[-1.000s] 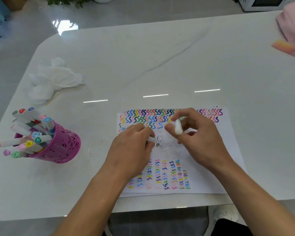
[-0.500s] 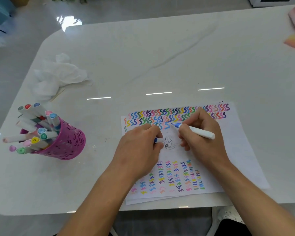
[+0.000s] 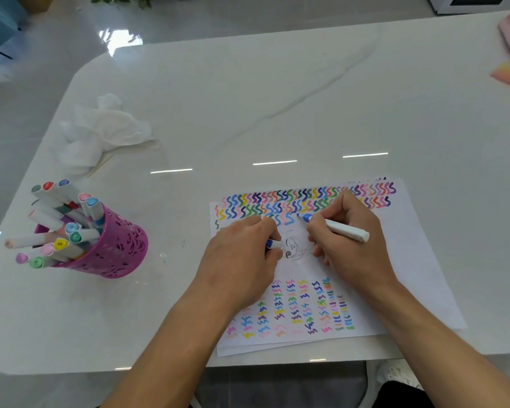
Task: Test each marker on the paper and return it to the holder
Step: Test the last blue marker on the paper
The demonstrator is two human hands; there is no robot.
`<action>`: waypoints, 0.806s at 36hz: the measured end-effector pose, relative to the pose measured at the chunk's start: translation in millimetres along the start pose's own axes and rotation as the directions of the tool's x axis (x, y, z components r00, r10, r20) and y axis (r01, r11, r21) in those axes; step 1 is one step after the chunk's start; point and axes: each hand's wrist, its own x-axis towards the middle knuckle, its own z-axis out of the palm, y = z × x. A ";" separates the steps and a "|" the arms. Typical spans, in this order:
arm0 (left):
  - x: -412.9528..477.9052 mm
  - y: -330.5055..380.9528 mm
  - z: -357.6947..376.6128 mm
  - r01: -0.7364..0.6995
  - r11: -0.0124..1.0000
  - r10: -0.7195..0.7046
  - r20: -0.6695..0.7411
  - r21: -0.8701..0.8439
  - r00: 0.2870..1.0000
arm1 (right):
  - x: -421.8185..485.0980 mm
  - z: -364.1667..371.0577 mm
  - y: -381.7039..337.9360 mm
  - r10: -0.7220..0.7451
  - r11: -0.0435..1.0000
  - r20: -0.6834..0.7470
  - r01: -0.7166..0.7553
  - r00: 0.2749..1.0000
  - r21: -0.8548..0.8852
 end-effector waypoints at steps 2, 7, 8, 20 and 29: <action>0.0 0.1 0.2 0.004 1.000 -0.004 0.001 0.001 1.000 | -0.1 -0.7 -2.1 -0.006 1.000 0.011 0.006 1.000 -0.013; 1.0 -0.1 0.0 0.029 1.000 -0.029 0.002 -0.009 1.000 | -0.2 -0.6 -8.0 -0.005 0.999 -0.001 0.005 1.000 -0.036; 1.0 -0.2 0.2 0.032 0.999 -0.032 0.003 -0.010 0.999 | -0.1 -0.5 -8.2 -0.007 0.999 -0.007 0.007 1.000 -0.041; 1.0 -0.2 1.9 0.075 0.997 -0.075 -0.001 -0.024 0.997 | -0.3 -0.8 -4.6 -0.015 0.998 -0.036 0.012 0.999 -0.065; 1.7 -0.3 0.6 0.078 0.996 -0.078 0.011 -0.041 0.997 | 0.1 -2.3 -6.6 0.022 0.978 -0.062 -0.009 0.998 0.209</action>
